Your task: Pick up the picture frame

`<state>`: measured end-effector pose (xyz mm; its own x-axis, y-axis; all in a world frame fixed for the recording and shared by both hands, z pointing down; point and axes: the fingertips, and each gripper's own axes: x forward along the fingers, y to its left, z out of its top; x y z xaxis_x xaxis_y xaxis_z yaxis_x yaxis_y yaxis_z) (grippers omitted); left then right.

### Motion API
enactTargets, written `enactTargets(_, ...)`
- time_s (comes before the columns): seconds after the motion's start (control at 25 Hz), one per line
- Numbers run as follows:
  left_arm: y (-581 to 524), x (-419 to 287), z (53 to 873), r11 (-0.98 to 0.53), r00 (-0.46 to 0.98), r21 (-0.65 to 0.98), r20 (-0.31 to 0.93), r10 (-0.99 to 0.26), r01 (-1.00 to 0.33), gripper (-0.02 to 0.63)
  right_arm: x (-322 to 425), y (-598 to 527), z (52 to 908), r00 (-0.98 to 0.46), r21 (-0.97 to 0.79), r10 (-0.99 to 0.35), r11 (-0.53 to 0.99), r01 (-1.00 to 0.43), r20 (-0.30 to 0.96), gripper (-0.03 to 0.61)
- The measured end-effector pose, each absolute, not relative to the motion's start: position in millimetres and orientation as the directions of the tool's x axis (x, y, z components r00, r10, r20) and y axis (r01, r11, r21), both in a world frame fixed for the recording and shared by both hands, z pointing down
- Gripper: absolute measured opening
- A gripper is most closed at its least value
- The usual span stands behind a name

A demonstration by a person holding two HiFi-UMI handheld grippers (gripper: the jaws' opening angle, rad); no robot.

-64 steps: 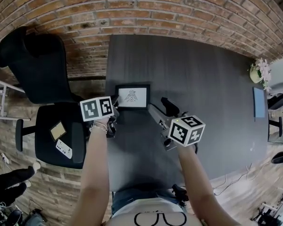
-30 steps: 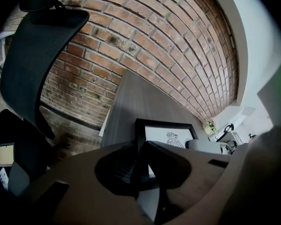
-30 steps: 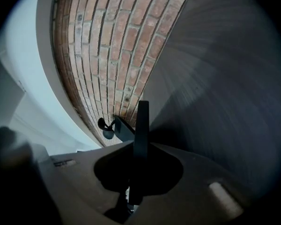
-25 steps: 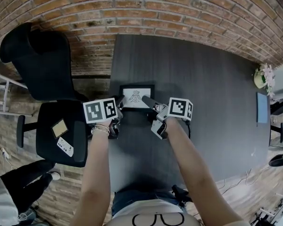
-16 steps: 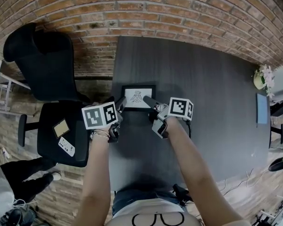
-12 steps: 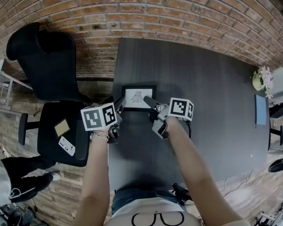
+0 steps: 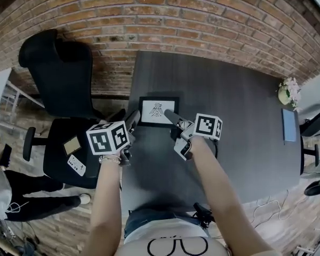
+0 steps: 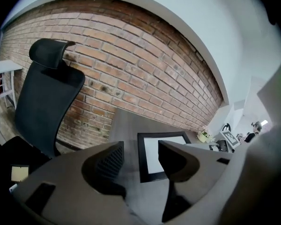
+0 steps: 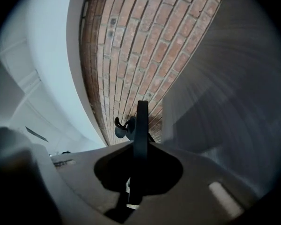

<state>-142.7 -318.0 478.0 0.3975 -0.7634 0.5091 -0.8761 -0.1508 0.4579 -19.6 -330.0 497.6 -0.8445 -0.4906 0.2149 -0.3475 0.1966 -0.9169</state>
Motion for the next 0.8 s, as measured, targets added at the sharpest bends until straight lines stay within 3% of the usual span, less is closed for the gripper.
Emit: enactTargets(0.8, -241.4, -130.3, 337.9, -0.282, 0.329, 0.231, 0.201, -0.923, -0.931, 0.218, 17.3, -253.4, 362.7, -0.784, -0.799, -0.618, 0.44, -0.409, 0.061, 0.014)
